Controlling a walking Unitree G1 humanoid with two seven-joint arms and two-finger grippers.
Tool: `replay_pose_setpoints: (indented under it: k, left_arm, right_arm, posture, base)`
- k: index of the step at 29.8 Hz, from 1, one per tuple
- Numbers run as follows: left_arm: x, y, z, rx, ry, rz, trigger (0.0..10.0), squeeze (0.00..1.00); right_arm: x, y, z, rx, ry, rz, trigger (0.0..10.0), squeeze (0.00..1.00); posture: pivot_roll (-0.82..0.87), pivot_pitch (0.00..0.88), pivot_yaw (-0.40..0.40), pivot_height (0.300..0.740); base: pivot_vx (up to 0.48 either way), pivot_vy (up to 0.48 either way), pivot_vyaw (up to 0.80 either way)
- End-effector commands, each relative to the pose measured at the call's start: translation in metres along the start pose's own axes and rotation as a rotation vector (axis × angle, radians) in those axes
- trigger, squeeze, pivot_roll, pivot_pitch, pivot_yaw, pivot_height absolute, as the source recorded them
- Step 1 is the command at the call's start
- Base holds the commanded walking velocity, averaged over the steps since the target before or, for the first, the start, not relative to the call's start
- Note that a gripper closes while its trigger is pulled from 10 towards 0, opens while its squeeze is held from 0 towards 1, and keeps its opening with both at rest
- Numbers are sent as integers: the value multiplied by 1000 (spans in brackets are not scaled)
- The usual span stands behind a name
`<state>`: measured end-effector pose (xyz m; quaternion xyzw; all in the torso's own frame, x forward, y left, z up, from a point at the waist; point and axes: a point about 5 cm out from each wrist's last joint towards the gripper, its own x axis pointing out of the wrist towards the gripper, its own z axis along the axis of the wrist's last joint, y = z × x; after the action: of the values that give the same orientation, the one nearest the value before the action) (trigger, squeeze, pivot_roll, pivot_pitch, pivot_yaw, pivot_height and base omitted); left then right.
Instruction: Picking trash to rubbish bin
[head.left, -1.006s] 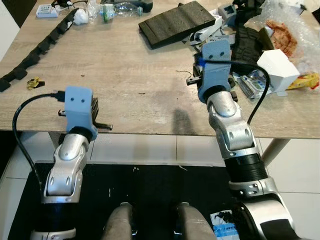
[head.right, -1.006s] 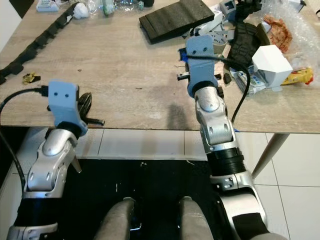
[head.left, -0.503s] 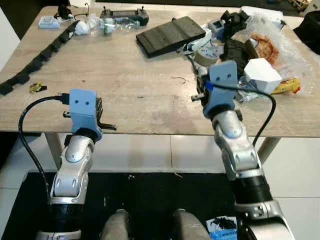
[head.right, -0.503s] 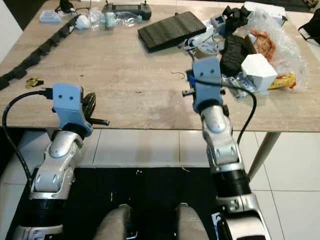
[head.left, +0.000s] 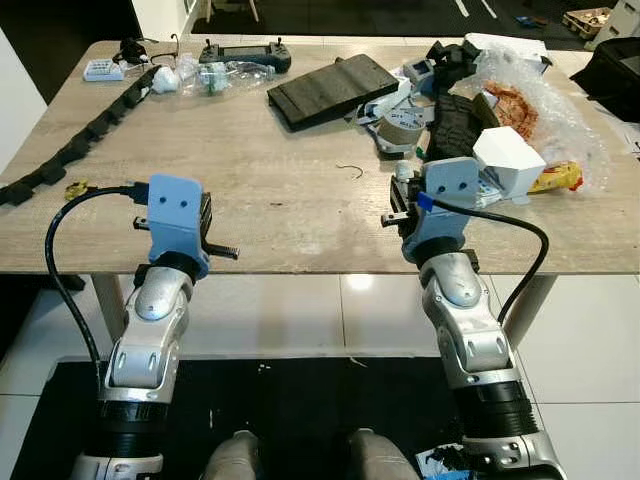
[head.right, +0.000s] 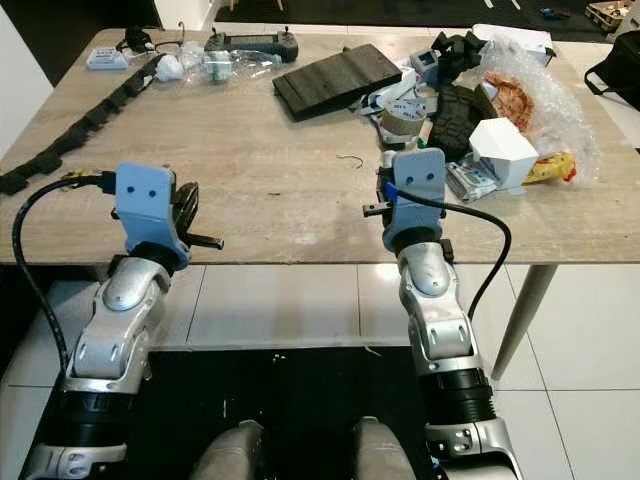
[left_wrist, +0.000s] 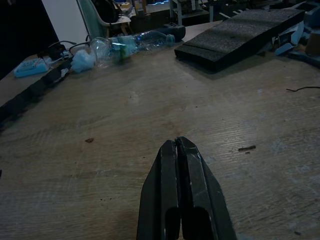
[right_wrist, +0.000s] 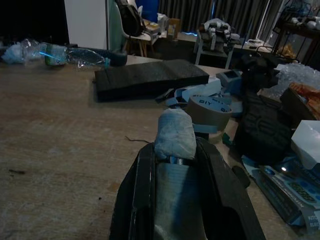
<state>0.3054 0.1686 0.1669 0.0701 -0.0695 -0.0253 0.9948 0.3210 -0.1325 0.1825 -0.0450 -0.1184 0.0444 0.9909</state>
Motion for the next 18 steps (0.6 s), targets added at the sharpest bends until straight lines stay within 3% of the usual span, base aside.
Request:
replay_pose_setpoints:
  k: [1,7,18]
  left_arm:
    - [0,0,-6,9,30,-6,10000,0]
    - [1,3,-7,18,40,1,10000,0]
    - [-1,6,-11,27,64,0,10000,0]
  right_arm:
    - [-2,-2,-1,25,-5,-17,10000,0]
    - [-4,-3,-6,51,9,-21,10000,0]
    - [-4,-2,-15,59,39,-22,10000,0]
  posture:
    - [21,85,30,740]
    - [21,90,29,740]
    - [22,102,23,740]
  base:
    - [0,0,0]
    - [0,0,0]
    - [0,0,-800]
